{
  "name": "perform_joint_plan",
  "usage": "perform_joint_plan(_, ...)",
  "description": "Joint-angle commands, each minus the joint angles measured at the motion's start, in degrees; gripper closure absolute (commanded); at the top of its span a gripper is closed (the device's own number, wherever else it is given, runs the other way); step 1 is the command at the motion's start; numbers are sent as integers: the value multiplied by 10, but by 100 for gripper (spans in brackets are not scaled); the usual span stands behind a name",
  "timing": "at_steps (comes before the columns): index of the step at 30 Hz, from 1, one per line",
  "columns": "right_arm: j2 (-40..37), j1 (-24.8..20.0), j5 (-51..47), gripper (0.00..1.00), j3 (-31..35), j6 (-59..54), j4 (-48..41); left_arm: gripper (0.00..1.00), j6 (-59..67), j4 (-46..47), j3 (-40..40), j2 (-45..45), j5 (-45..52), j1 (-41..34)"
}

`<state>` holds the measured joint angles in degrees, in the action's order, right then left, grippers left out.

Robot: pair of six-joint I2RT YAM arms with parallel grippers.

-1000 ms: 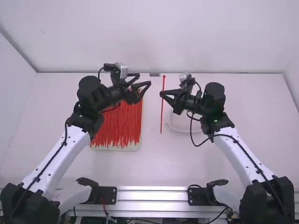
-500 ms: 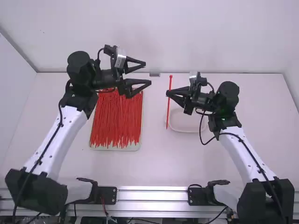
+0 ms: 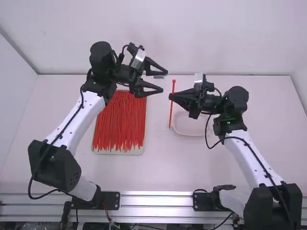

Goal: Fasten the cable tie

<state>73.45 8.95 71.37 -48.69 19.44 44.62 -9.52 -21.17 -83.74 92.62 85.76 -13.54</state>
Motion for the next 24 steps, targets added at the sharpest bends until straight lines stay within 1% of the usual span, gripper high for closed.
perform_joint_plan(1, 3, 1, -13, 100, -16, 2, 4, 19, -26, -19, -18, -4, 19, -14)
perform_joint_plan(3, 3, 1, -14, 100, -16, 1, 4, 22, -59, -49, -18, -4, 17, -25)
perform_joint_plan(5, 3, 1, -13, 100, -16, 1, 4, 25, -71, -59, -18, -4, 16, -29)
perform_joint_plan(9, 3, 1, -13, 100, -16, 1, 4, 37, -80, -55, -18, -4, -15, -36)
perform_joint_plan(10, 3, 1, -11, 100, -16, 1, 4, 41, -81, -54, -18, -4, -20, -38)
perform_joint_plan(11, 3, 1, -11, 100, -16, 1, 4, 43, -81, -54, -18, -4, -21, -39)
perform_joint_plan(13, 3, 1, -11, 100, -16, 1, 4, 50, -80, -48, -18, -4, -28, -46)
perform_joint_plan(14, 3, 1, -11, 100, -16, 1, 3, 55, -80, -48, -17, -3, -28, -45)
perform_joint_plan(20, 3, 13, -12, 100, -16, 0, 4, 60, -80, -48, -15, -3, -28, -45)
perform_joint_plan(22, 3, 12, -21, 100, -16, -2, 4, 64, -80, -48, -15, -3, -29, -46)
perform_joint_plan(24, 3, 13, -24, 100, -16, -2, 3, 70, -81, -47, -15, -3, -27, -45)
